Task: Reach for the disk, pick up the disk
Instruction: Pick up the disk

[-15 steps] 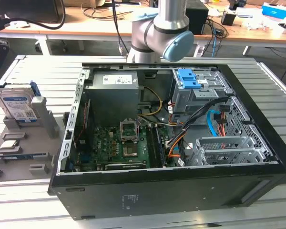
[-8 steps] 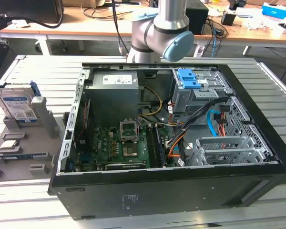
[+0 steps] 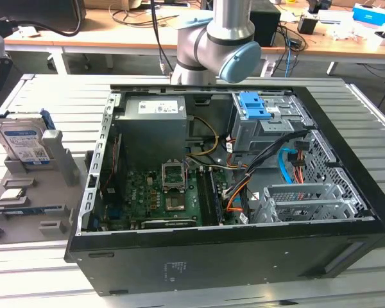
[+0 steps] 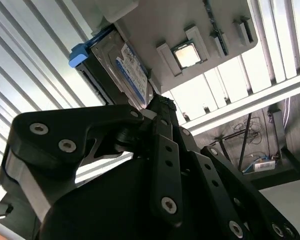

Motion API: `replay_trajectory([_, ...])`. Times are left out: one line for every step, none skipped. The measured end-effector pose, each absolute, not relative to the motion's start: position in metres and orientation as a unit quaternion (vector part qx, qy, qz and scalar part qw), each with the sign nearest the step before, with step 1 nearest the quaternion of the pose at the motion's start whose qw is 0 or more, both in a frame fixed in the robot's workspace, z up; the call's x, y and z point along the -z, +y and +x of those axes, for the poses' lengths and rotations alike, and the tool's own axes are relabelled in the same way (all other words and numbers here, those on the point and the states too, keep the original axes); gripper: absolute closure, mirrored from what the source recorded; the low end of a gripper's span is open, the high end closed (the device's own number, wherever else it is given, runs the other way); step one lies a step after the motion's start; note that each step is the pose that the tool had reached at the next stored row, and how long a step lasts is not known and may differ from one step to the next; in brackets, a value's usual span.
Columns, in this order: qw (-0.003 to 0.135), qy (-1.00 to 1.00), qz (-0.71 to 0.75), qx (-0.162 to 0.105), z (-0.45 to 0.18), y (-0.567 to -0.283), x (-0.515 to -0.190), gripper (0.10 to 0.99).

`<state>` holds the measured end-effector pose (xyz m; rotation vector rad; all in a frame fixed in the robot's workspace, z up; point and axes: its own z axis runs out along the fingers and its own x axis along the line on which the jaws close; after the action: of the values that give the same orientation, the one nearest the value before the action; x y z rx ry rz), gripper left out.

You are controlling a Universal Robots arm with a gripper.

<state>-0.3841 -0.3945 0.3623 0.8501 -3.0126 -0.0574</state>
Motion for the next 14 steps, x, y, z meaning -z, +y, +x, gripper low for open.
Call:
replay_trajectory([0.006, -0.961, 0.275, 0.018, -0.3841, -0.3945, -0.3623, 0.98])
replay_trajectory([0.006, -0.96, 0.278, 0.018, -0.3841, -0.3945, -0.3623, 0.98])
replay_trajectory([0.006, -0.959, 0.282, 0.018, -0.3841, -0.3945, -0.3623, 0.98])
replay_trajectory([0.006, -0.958, 0.285, 0.018, -0.3841, -0.3945, -0.3623, 0.98])
replay_trajectory([0.006, -0.957, 0.289, 0.018, -0.3841, -0.3945, -0.3623, 0.98])
replay_trajectory([0.006, -0.955, 0.295, 0.018, -0.3841, -0.3945, -0.3623, 0.98])
replay_trajectory([0.006, -0.954, 0.298, 0.018, -0.384, -0.3945, -0.3623, 0.98])
replay_trajectory([0.006, -0.953, 0.301, 0.018, -0.384, -0.3945, -0.3623, 0.98])
replay_trajectory([0.006, -0.952, 0.305, 0.018, -0.384, -0.3945, -0.3623, 0.98])
replay_trajectory([0.006, -0.95, 0.311, 0.018, -0.3841, -0.3945, -0.3623, 0.98])
replay_trajectory([0.006, -0.949, 0.315, 0.018, -0.3841, -0.3945, -0.3623, 0.98])
replay_trajectory([0.006, -0.947, 0.321, 0.018, -0.3841, -0.3945, -0.3623, 0.98])
replay_trajectory([0.006, -0.946, 0.325, 0.018, -0.3841, -0.3945, -0.3623, 0.98])
replay_trajectory([0.006, -0.945, 0.327, 0.018, -0.384, -0.3945, -0.3623, 0.98])
